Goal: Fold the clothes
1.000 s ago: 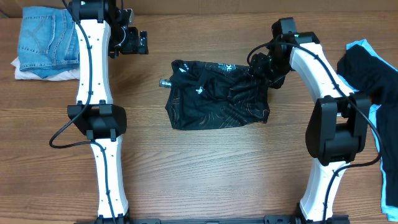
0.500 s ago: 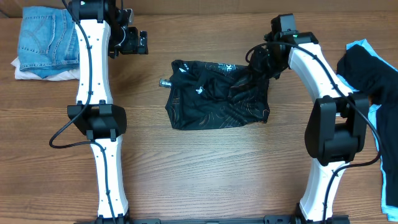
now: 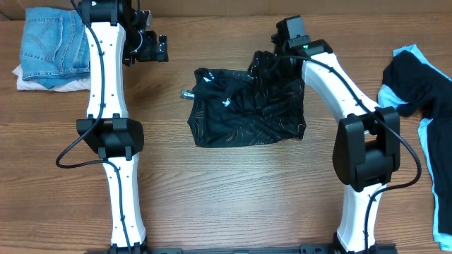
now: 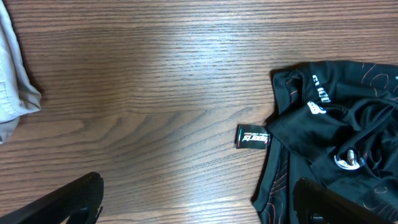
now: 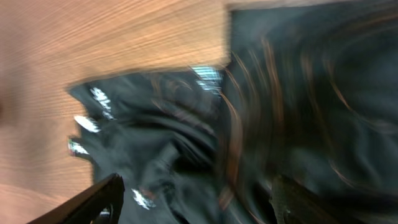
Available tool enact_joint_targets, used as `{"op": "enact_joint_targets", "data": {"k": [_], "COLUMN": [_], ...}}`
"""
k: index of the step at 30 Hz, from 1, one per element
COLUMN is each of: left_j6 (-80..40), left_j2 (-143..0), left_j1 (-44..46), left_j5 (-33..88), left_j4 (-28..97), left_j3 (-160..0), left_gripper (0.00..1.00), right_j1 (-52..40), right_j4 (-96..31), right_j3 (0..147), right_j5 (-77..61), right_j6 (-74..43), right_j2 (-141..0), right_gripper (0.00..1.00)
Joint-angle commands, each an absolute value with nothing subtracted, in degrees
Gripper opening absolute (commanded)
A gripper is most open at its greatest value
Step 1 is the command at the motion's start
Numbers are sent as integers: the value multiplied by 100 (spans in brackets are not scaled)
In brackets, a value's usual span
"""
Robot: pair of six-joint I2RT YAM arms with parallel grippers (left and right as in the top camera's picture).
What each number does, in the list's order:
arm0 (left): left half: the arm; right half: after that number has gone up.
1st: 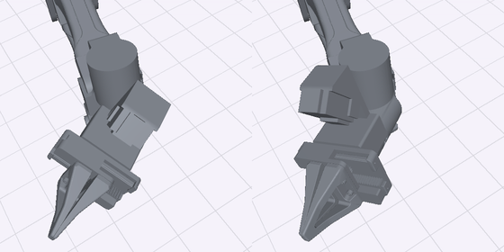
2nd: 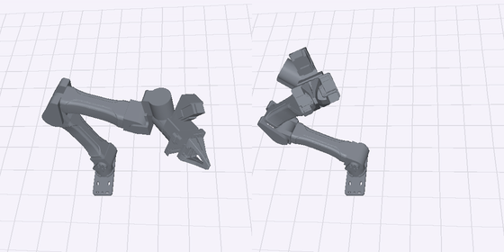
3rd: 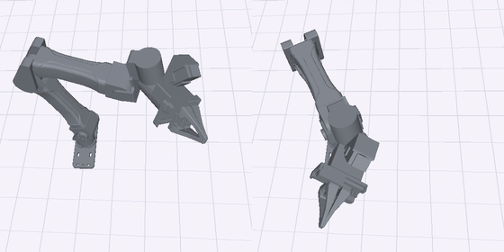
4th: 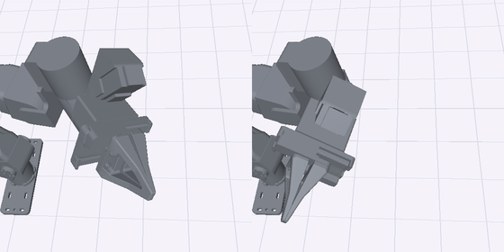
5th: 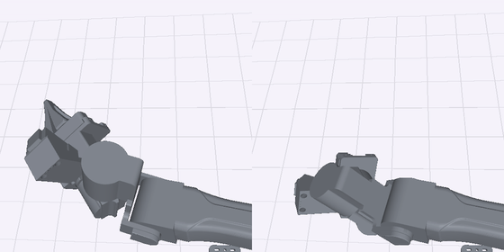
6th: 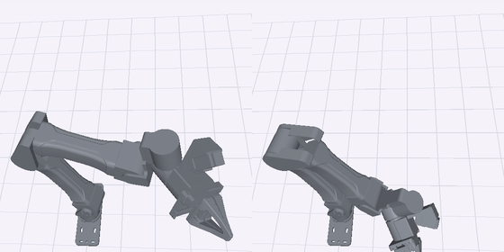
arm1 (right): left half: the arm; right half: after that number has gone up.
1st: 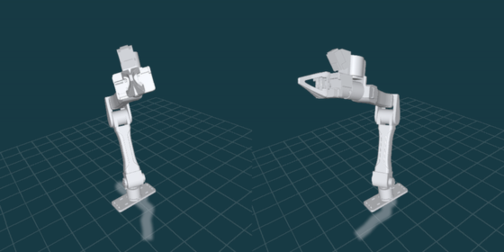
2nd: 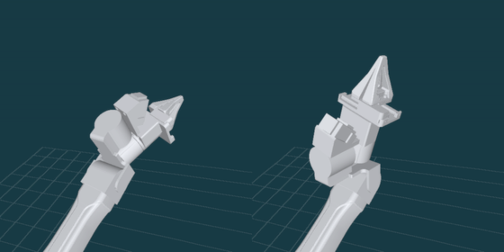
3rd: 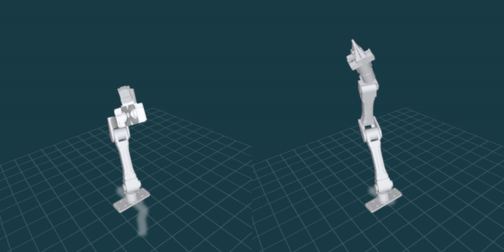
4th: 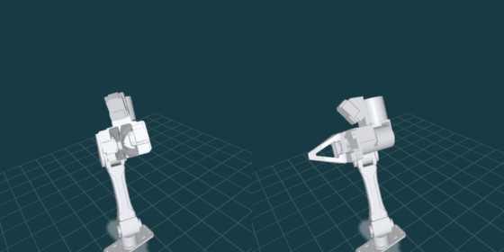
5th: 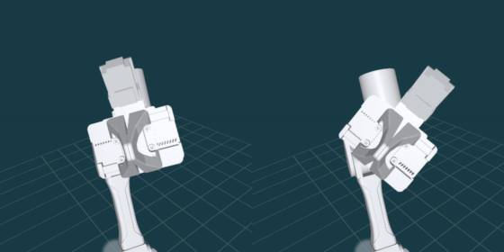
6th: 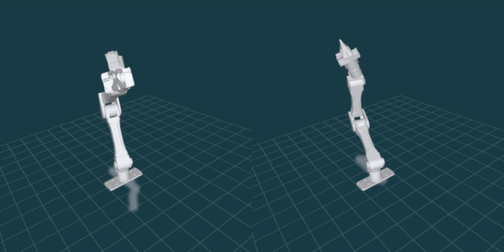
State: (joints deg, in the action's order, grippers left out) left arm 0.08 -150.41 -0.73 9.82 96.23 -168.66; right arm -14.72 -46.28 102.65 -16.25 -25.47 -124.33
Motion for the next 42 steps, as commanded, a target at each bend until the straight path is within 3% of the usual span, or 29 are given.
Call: {"op": "enact_joint_targets", "data": {"k": [1,7,11,20,30,32,35,40,42], "left_j6": [-43,-40,-47,-43,-43,-40,-40,-40,-38], "left_j2": [-14851,-14851,-14851,-14851,-14853,-14851,-14853,-14853,-14853], "left_j1": [-30,-30,-27,-19,-19,-19,-19,-3,-3], "left_j5": [1052,1052,1057,1055,1055,1052,1052,1052,1052], "left_j4": [9620,9623,9618,9673,9618,9618,9616,9609,9618], "left_j3": [-16835,-16835,-16835,-16835,-16835,-16835,-16835,-16835,-16835], "left_gripper": [100,100,100,100,100,100,100,100,100], "right_j1": [-1162,-799,-705,-705,-707,-707,-707,-707,-707], "right_j4": [-5367,-7081,-7446,-6834,-5920,-5878,-5859,-5894,-5896], "right_j3": [10731,11443,11439,10466,9609,9605,9605,9605,9605], "right_j5": [-1463,-1382,-1085,-906,-1549,-1669,-1730,-1905,-1986], "right_j6": [-2508,-1822,-1704,628,1525,1525,1522,1500,1498], "right_j2": [-12278,-12070,-12060,-12092,-12099,-12099,-12099,-12099,-12099], "right_gripper": [81,81,81,84,82,77,50,32,19]}}
